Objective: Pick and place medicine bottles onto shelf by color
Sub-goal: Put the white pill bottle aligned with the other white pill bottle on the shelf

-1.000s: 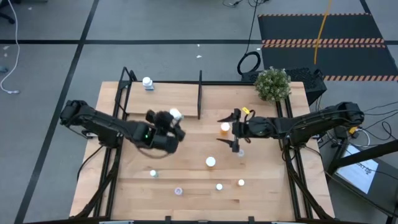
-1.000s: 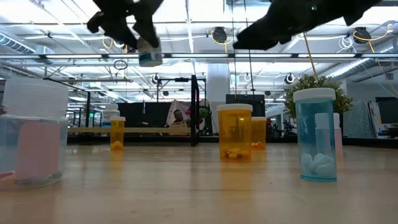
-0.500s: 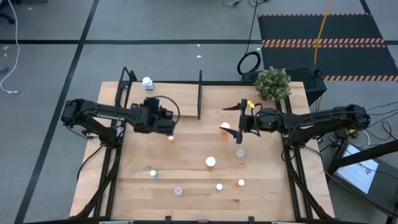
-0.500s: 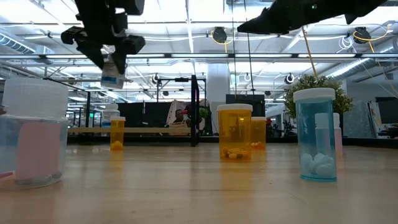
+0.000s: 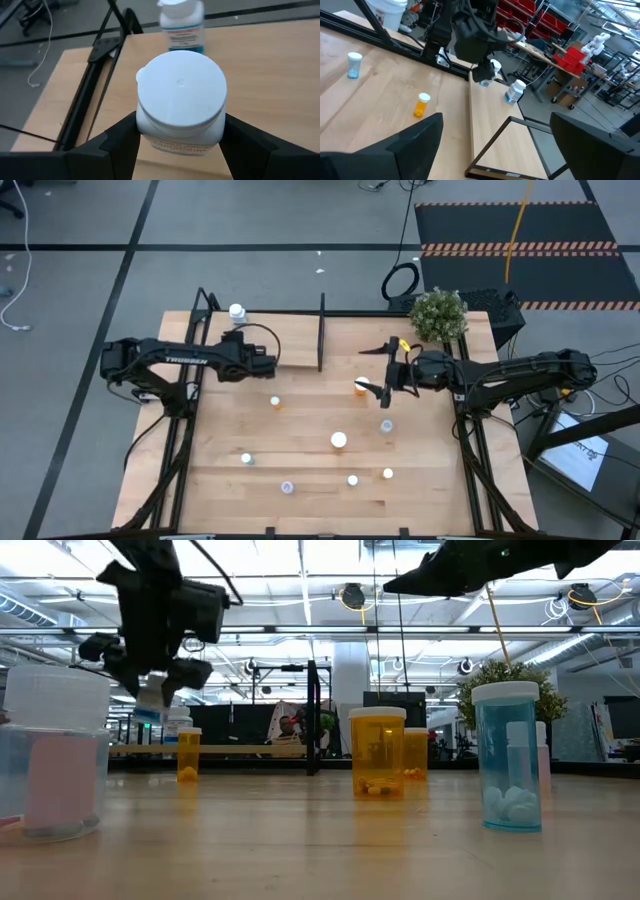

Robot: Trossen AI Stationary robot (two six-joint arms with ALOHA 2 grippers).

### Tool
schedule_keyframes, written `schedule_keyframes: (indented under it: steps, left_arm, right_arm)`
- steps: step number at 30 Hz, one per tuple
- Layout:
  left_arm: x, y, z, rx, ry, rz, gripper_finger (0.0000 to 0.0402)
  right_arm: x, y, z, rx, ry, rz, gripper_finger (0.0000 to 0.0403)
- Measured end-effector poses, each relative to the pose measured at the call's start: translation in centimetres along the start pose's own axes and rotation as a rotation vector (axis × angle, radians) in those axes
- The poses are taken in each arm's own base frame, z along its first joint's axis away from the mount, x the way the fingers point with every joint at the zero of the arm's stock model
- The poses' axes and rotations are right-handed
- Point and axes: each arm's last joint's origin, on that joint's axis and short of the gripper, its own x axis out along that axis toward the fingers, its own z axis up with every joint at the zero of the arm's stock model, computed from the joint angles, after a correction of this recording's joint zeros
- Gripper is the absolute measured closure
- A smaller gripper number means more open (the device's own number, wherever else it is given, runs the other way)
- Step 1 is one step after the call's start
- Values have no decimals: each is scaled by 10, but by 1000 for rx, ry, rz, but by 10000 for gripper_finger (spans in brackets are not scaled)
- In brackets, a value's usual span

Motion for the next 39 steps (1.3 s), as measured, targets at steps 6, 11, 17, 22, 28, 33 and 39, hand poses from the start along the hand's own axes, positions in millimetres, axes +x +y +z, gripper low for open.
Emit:
schedule_keyframes:
  steps: [6,11,17,22,28,33,39]
  left_arm:
    - [19,0,5,-45,10,18,160]
    - [30,-2,4,-61,6,3,160]
    - [48,2,-8,-104,-10,-4,160]
    - [49,2,-10,-115,-17,-7,160]
    - [49,2,-11,-116,-15,-6,160]
    - [50,2,-11,-112,-3,-8,146]
    - [51,2,-14,-89,44,-17,99]
  right_arm:
    - [1,-3,-1,0,3,-13,39]
    - [1,-4,-2,6,6,-20,39]
    - [1,-4,-2,7,7,-18,39]
    - [1,-4,-2,5,8,-18,39]
    - [1,-4,-2,4,10,-16,39]
    - [1,-4,-2,3,10,-17,39]
    - [1,-4,-2,3,10,-16,39]
